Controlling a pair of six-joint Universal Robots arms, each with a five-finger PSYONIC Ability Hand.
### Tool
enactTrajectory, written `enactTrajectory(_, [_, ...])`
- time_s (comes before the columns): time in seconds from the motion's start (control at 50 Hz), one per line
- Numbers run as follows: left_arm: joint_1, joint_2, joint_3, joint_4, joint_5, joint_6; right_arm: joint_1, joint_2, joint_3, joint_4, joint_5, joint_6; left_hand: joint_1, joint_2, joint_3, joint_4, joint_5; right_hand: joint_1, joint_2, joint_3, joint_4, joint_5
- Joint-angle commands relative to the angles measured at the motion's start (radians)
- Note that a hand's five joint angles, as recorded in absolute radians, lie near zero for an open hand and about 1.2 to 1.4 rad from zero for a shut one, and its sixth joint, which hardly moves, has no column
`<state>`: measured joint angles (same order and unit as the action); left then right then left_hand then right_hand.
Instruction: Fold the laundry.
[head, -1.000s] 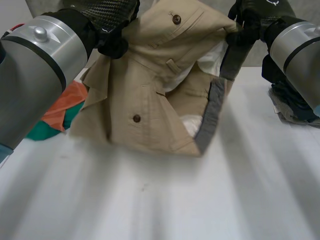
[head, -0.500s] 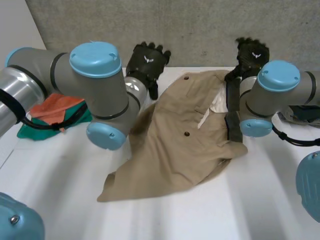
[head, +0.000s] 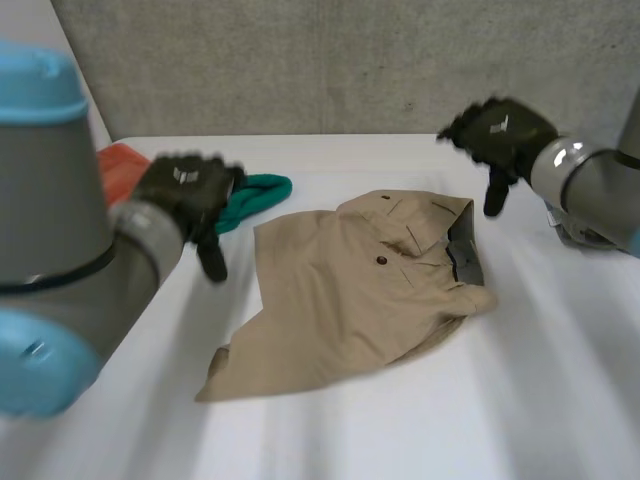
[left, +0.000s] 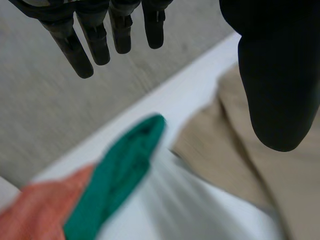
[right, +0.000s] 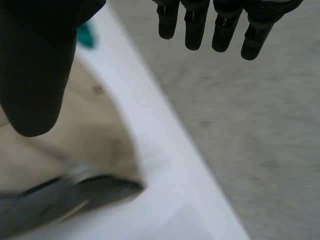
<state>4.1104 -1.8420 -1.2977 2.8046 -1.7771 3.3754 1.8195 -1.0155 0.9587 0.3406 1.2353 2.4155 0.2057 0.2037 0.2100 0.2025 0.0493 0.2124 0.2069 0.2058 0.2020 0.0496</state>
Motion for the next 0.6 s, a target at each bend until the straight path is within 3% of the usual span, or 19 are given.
enactTrajectory(0.02, [0.021, 0.113, -0.293, -0.068, 0.151, -0.102, -0.06, -0.077, 0.222, 0.164, -0.177, -0.278, 0.254, 0.256, 0.249, 0.257, 0.235, 0.093, 0.099, 0.1, 0.104, 0.082])
enactTrajectory(0.12, [0.005, 0.136, -0.428, -0.047, 0.2, -0.088, -0.075, -0.066, 0.325, 0.141, -0.201, -0.294, 0.313, 0.315, 0.309, 0.316, 0.295, 0.232, 0.238, 0.239, 0.243, 0.22])
enactTrajectory(0.26, [-0.028, 0.109, -0.538, 0.105, 0.176, -0.053, -0.082, -0.02, 0.432, 0.005, -0.208, -0.245, 0.199, 0.201, 0.194, 0.202, 0.18, 0.3, 0.305, 0.306, 0.31, 0.288])
enactTrajectory(0.32, [-0.033, 0.066, -0.551, 0.162, 0.151, -0.033, -0.077, 0.0, 0.457, -0.083, -0.212, -0.196, 0.178, 0.18, 0.174, 0.181, 0.16, 0.551, 0.557, 0.558, 0.562, 0.54])
enactTrajectory(0.34, [-0.036, 0.044, -0.551, 0.186, 0.139, -0.019, -0.074, 0.008, 0.463, -0.136, -0.212, -0.155, 0.143, 0.145, 0.139, 0.146, 0.125, 0.817, 0.822, 0.823, 0.827, 0.805])
enactTrajectory(0.4, [-0.045, 0.008, -0.546, 0.235, 0.116, 0.007, -0.065, 0.008, 0.468, -0.234, -0.211, -0.052, 0.078, 0.08, 0.074, 0.082, 0.06, 1.183, 1.189, 1.19, 1.193, 1.171])
enactTrajectory(0.5, [-0.056, -0.055, -0.516, 0.325, 0.081, 0.039, -0.06, 0.002, 0.465, -0.342, -0.195, 0.149, 0.075, 0.077, 0.071, 0.078, 0.057, 1.184, 1.189, 1.19, 1.194, 1.172])
enactTrajectory(0.6, [-0.053, -0.152, -0.434, 0.368, 0.022, 0.1, -0.029, -0.005, 0.437, -0.423, -0.078, 0.347, 0.104, 0.106, 0.1, 0.108, 0.086, 1.184, 1.189, 1.19, 1.194, 1.172])
